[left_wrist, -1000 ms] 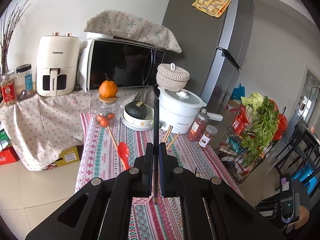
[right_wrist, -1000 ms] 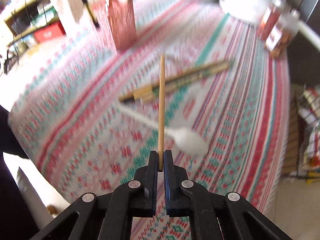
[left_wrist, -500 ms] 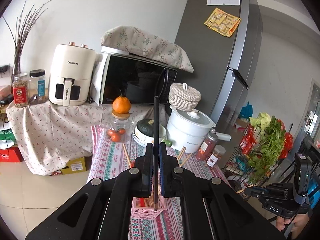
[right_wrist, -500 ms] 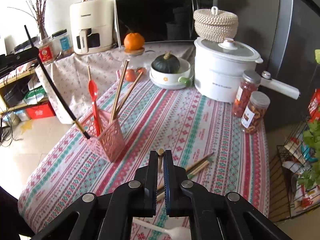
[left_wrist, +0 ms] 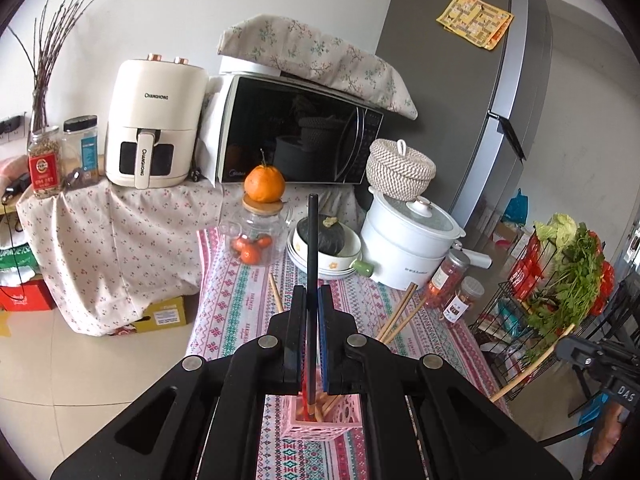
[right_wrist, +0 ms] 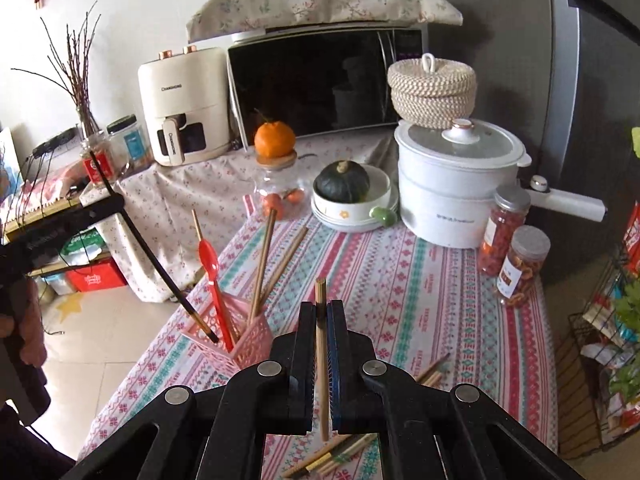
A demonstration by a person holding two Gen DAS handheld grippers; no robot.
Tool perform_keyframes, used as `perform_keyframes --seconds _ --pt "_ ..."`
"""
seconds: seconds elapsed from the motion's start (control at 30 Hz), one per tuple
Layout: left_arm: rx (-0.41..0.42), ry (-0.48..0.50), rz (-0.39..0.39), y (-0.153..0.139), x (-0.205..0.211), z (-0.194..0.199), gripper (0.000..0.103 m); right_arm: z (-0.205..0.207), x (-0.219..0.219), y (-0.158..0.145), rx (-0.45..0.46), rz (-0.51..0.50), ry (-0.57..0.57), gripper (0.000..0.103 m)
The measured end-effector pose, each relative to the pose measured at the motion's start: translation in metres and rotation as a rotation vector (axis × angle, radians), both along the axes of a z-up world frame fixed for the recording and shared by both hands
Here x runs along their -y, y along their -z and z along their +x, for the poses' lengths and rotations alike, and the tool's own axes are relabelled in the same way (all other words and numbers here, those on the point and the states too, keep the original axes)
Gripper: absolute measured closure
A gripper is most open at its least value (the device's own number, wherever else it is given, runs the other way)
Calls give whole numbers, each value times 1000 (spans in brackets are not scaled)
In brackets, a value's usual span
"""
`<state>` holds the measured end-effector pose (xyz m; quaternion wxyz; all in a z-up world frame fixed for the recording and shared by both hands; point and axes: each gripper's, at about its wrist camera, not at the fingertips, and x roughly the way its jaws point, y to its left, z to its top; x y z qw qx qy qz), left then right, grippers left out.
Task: Organize utensils
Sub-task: 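Grasp another wooden chopstick with the right tool and carry it to the pink basket, then release the black chopstick into the basket with the left tool while the right tool releases its chopstick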
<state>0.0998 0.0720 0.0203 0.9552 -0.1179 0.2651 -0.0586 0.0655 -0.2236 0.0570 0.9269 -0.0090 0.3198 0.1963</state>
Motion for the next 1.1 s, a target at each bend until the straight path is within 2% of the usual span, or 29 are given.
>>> perform_keyframes --seconds 0.13,0.3,0.37,0.43,0.47,0.6,0.77,0.9,1.1 --pt "-29 13 21 15 6 17 98 -3 -6 -16 26 34 -9 99" --pt "-70 69 1 26 12 31 95 -1 -20 -39 54 52 -26 99" --pt "-85 80 -5 24 12 30 81 2 -29 -50 70 46 -35 99" --pt "-79 80 -17 19 8 23 54 5 -37 -59 85 41 -47 99" --pt "-75 74 -23 17 5 19 52 6 -41 -63 92 41 -51 99" --pt "-99 60 -23 13 -6 3 49 11 -55 -73 105 61 -65 99" --pt "-170 53 0 24 -17 -4 48 23 -76 -72 102 71 -85 99" --pt "-216 55 2 33 -23 -6 48 31 -89 -60 79 75 -91 99" --pt "-238 64 4 38 -26 -7 48 48 -99 -34 30 77 -79 99"
